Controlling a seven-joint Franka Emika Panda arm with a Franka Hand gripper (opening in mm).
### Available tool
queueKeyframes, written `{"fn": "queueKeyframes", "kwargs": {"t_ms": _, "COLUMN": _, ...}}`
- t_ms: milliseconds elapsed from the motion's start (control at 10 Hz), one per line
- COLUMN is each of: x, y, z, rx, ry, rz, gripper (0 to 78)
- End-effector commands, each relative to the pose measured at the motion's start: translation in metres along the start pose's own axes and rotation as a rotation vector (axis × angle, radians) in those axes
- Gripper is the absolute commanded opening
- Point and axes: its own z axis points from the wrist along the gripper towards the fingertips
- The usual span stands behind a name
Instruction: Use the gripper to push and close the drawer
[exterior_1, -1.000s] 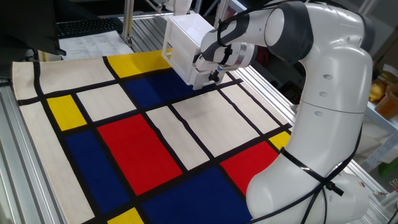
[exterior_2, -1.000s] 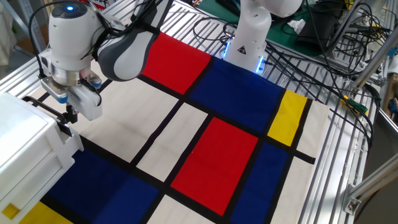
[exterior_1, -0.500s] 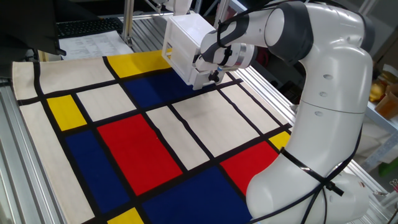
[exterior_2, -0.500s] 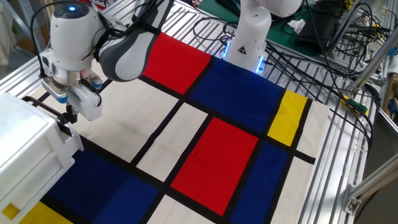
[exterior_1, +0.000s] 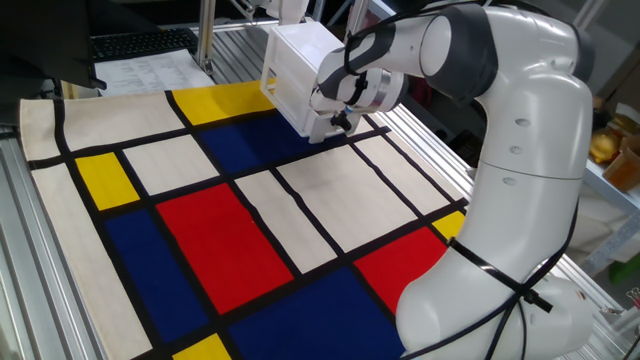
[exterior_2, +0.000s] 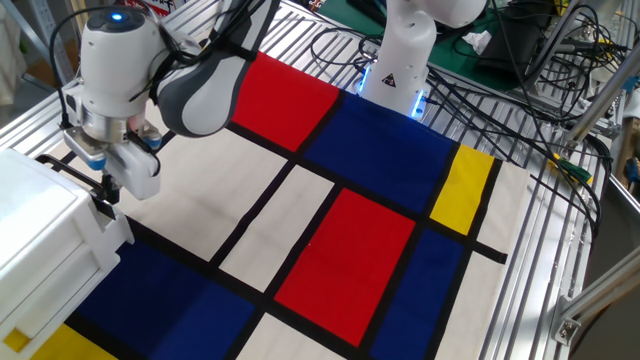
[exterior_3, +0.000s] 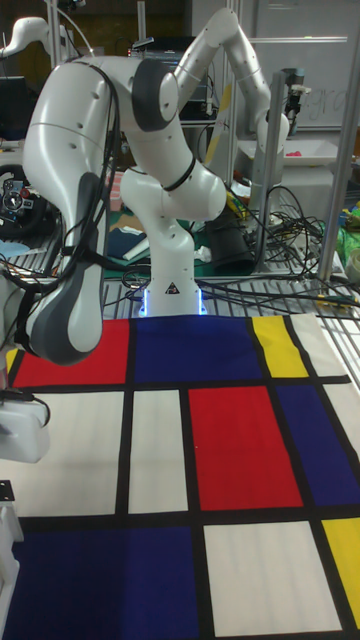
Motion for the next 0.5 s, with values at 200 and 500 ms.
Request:
{"fn": "queueKeyframes", "kwargs": {"t_ms": 200, "x": -0.024, "y": 0.005, "z": 0.010, "rx": -0.010, "ry": -0.080, "rz": 0.008, "gripper": 0.0}}
{"fn": "queueKeyframes", "kwargs": {"t_ms": 500, "x": -0.043, "y": 0.002, "z": 0.014, "rx": -0.017, "ry": -0.112, "rz": 0.005, "gripper": 0.0}}
